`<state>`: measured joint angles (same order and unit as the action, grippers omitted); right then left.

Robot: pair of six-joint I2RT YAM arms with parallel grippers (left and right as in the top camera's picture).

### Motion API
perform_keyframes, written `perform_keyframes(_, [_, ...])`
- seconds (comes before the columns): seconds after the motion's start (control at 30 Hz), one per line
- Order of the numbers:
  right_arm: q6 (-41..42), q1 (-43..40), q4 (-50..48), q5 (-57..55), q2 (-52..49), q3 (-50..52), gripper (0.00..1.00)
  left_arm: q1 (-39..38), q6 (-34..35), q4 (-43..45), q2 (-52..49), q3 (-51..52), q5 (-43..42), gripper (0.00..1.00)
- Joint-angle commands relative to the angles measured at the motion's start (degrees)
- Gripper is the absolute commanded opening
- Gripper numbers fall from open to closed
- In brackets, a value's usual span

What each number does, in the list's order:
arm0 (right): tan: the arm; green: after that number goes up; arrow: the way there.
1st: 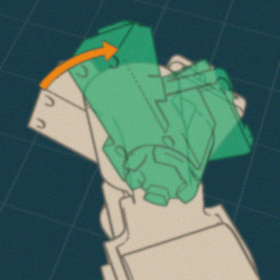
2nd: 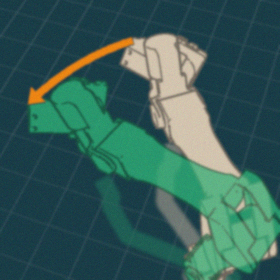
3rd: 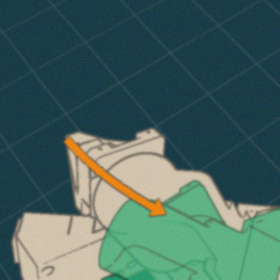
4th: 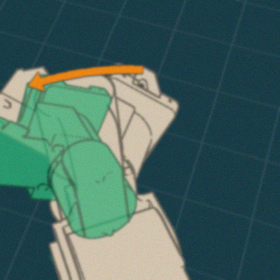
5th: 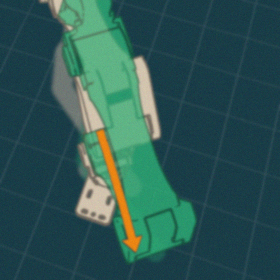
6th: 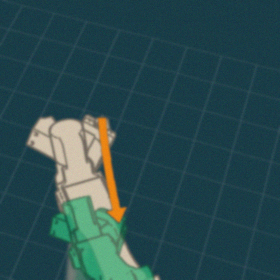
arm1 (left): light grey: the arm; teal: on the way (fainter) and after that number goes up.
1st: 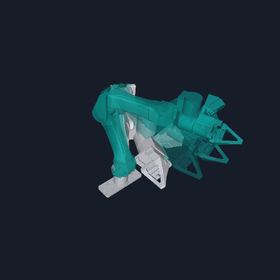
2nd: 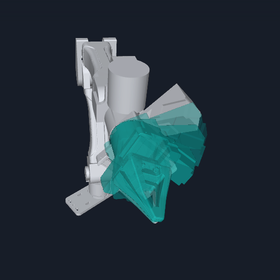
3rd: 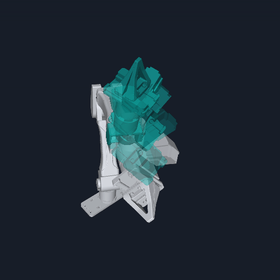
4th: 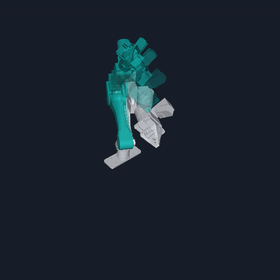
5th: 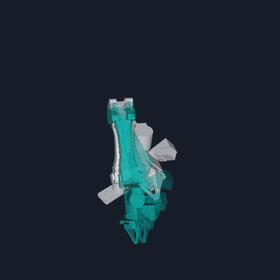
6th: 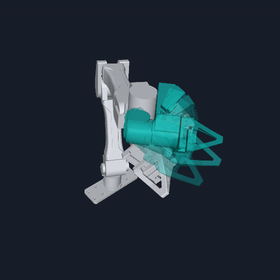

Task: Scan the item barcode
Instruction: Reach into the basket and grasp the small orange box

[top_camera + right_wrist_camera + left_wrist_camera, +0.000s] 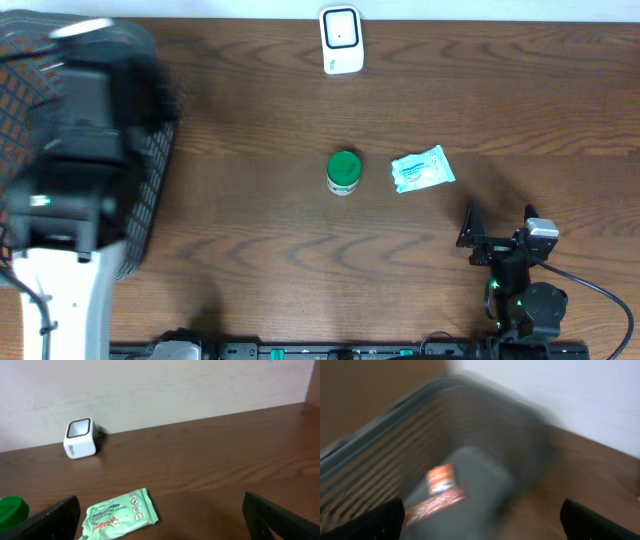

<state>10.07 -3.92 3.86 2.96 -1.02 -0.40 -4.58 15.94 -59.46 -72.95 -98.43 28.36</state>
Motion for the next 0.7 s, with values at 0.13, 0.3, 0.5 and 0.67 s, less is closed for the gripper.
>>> perform_keyframes(0.13, [0.6, 0.3, 0.2, -0.1, 0.3, 0.1, 0.99, 29.0, 16.1, -3.0, -2.3, 5.6, -13.9, 0.99])
perform_keyframes(0.3, [0.6, 0.3, 0.2, -0.1, 0.3, 0.1, 0.99, 35.7, 16.1, -2.6, -7.1, 9.6, -14.3, 0.99])
perform_keyframes(0.5, [0.6, 0.3, 0.2, -0.1, 0.3, 0.1, 0.99, 36.2, 16.1, 1.2, -15.3, 11.5, -14.2, 0.99])
perform_keyframes(0.67, [0.6, 0.3, 0.2, -0.1, 0.3, 0.1, 0.99, 36.2, 15.9, 6.7, -21.0, 12.1, -13.6, 0.99])
